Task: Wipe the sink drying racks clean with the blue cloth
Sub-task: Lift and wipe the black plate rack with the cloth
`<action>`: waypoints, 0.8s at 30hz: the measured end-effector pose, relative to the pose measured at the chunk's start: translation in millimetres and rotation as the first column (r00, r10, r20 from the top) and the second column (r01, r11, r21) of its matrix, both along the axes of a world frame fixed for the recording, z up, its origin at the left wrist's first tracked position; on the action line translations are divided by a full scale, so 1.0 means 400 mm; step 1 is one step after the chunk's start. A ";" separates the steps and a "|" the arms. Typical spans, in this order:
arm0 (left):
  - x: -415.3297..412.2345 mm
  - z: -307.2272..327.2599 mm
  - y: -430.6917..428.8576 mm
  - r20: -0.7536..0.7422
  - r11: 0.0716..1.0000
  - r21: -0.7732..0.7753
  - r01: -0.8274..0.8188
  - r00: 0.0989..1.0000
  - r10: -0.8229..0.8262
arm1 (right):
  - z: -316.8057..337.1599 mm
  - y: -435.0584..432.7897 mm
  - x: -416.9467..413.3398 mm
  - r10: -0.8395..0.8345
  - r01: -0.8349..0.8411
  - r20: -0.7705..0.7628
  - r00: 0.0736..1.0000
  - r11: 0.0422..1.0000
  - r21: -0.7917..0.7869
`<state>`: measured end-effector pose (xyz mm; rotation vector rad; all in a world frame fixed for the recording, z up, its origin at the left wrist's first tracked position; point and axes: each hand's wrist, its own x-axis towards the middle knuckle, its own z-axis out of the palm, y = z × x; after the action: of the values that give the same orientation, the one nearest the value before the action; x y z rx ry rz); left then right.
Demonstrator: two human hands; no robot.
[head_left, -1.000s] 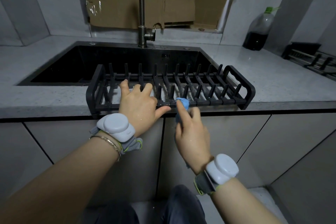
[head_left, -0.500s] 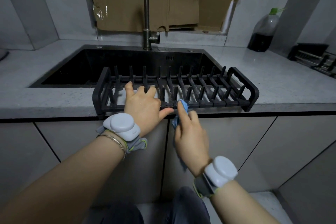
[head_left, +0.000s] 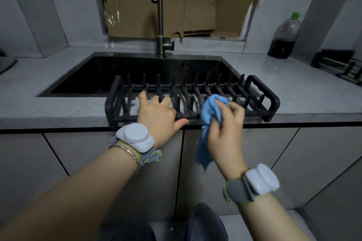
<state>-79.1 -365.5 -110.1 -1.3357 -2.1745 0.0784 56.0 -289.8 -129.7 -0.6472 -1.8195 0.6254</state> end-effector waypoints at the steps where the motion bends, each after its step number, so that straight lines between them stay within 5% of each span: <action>1: -0.004 -0.004 0.001 -0.007 1.000 -0.011 0.011 1.000 -0.011 | 0.011 0.015 0.002 -0.012 0.005 -0.077 0.997 0.996 -0.086; 4: -0.003 -0.005 -0.002 -0.019 0.999 -0.023 0.033 0.999 -0.033 | 0.009 0.059 0.001 -0.118 0.063 -0.160 0.980 0.948 -0.312; 8: 0.002 0.004 -0.004 0.018 0.999 -0.044 0.001 1.000 0.000 | -0.046 0.044 -0.019 -0.227 0.211 -0.048 0.973 0.949 -0.233; 12: 0.014 0.017 -0.014 0.047 0.990 -0.135 -0.035 0.998 0.042 | -0.040 0.023 -0.004 -0.230 0.185 -0.123 0.965 0.935 -0.302; 15: 0.019 0.024 -0.018 0.054 0.992 -0.113 -0.053 0.997 0.059 | -0.020 -0.003 0.000 -0.118 0.008 -0.227 0.967 0.902 -0.431; 18: 0.024 0.027 -0.023 0.109 0.994 -0.090 -0.054 0.992 0.064 | 0.028 -0.024 0.007 0.020 -0.353 -0.453 0.891 0.658 -0.665; 20: 0.024 0.023 -0.033 0.101 0.991 0.128 0.045 0.993 -0.058 | 0.059 -0.021 0.011 0.039 -0.538 -0.598 0.800 0.488 -0.688; 22: 0.028 0.003 -0.038 0.020 0.880 0.422 0.220 0.968 -0.251 | 0.069 -0.010 0.016 0.025 -0.648 -0.694 0.720 0.381 -0.659; 24: 0.064 0.013 -0.041 0.150 0.741 0.599 0.304 0.866 -0.477 | 0.066 0.000 0.016 0.015 -0.728 -0.757 0.653 0.290 -0.622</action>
<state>-53.3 -381.9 -104.8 -1.4720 -1.8498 -0.9195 62.3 -289.7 -103.3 -0.5080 -0.7759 2.0639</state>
